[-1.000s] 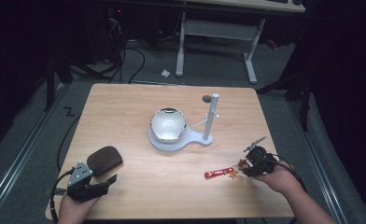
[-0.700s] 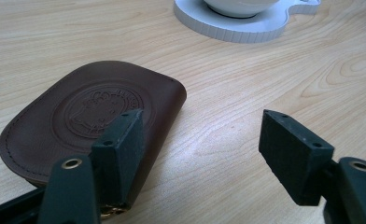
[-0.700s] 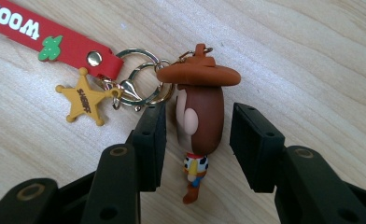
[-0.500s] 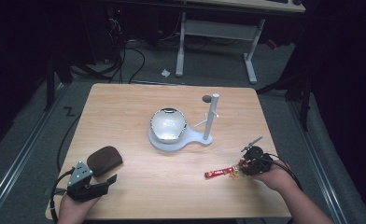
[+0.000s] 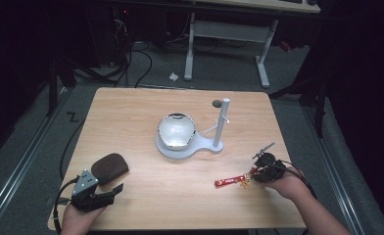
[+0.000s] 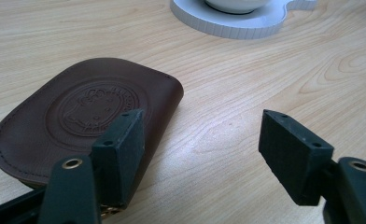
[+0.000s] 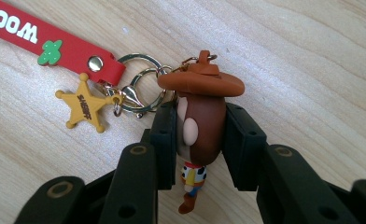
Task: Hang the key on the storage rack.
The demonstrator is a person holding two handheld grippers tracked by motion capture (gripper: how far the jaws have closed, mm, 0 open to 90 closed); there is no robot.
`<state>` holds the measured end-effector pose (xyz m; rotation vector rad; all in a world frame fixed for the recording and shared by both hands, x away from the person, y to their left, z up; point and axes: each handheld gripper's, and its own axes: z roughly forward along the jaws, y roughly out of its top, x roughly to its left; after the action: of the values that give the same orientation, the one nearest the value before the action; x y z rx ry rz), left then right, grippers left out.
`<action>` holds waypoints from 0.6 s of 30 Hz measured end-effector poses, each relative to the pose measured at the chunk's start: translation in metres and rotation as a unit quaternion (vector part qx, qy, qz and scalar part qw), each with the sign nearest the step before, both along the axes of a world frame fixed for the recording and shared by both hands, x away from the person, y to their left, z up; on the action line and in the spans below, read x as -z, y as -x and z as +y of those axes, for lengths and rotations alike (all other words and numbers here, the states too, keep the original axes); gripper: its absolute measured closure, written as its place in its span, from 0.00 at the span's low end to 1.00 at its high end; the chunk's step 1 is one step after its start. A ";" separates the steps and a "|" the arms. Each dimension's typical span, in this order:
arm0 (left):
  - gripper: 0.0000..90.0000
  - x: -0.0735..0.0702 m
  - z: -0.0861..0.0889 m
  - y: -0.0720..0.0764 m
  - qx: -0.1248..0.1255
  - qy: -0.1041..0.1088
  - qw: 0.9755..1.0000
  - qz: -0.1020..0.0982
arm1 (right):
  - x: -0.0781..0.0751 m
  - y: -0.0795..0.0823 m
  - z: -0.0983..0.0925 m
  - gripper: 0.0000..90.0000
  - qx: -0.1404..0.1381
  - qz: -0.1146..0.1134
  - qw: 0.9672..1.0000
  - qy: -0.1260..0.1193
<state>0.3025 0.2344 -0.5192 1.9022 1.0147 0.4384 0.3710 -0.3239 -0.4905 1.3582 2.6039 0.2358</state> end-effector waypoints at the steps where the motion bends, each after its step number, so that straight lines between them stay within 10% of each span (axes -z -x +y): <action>1: 0.35 0.000 0.000 0.000 0.000 0.000 1.000 0.000 | 0.000 0.000 0.000 0.75 0.000 0.002 1.000 -0.002; 18: 0.35 0.000 -0.001 0.000 0.001 0.001 1.000 0.001 | -0.038 0.013 0.009 0.75 -0.016 -0.003 1.000 -0.017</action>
<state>0.3027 0.2339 -0.5194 1.9019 1.0147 0.4350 0.3581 -0.3147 -0.4527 1.3257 2.6292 0.2892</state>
